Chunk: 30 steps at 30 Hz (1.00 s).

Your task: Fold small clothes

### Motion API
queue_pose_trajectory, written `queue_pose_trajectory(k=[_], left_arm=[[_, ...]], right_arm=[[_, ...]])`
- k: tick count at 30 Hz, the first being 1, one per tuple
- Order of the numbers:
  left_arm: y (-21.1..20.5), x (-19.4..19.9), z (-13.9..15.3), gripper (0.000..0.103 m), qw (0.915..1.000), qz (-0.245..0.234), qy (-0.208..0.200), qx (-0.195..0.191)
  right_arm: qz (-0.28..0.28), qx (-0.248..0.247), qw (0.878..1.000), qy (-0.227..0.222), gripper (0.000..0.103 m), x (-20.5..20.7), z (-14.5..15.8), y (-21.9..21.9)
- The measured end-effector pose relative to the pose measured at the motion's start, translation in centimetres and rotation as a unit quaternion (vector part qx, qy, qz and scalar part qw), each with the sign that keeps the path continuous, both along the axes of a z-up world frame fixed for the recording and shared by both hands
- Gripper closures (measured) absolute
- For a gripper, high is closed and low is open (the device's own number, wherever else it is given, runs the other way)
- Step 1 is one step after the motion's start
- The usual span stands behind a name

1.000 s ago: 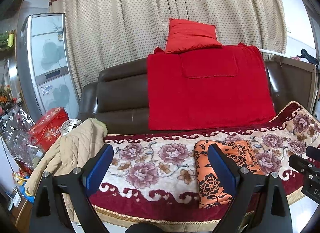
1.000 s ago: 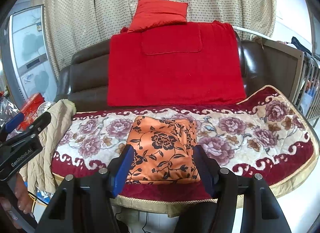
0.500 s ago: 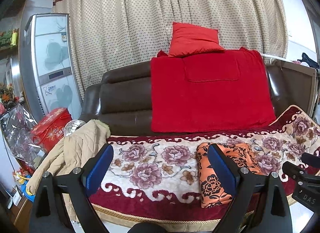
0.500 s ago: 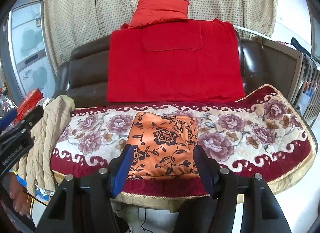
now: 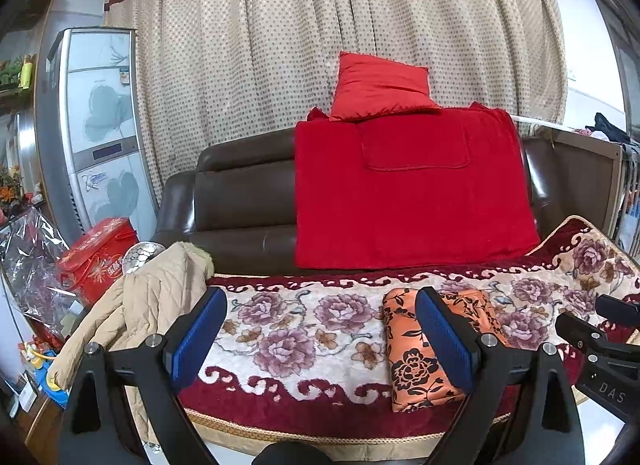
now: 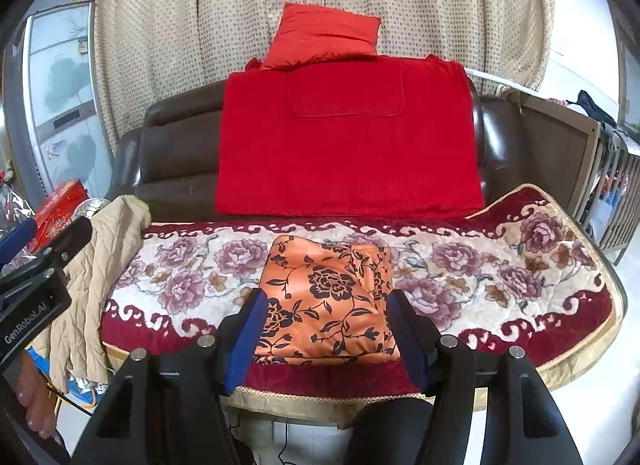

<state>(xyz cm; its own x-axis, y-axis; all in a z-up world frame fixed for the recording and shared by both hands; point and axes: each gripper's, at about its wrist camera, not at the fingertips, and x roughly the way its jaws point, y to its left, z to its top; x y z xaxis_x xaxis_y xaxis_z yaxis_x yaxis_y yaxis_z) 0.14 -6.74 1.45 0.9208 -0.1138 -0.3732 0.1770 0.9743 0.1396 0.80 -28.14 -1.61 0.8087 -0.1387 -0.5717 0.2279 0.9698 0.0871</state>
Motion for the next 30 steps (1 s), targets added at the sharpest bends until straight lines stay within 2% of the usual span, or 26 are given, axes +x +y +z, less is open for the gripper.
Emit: queue_pose_trajectory(k=[30], left_arm=[[-0.2,-1.2,0.7,0.008,0.9998,-0.017,-0.005,-0.003]], right_arm=[[-0.027,-0.002,0.999,-0.023,0.037,-1.4,1.5,-0.8]])
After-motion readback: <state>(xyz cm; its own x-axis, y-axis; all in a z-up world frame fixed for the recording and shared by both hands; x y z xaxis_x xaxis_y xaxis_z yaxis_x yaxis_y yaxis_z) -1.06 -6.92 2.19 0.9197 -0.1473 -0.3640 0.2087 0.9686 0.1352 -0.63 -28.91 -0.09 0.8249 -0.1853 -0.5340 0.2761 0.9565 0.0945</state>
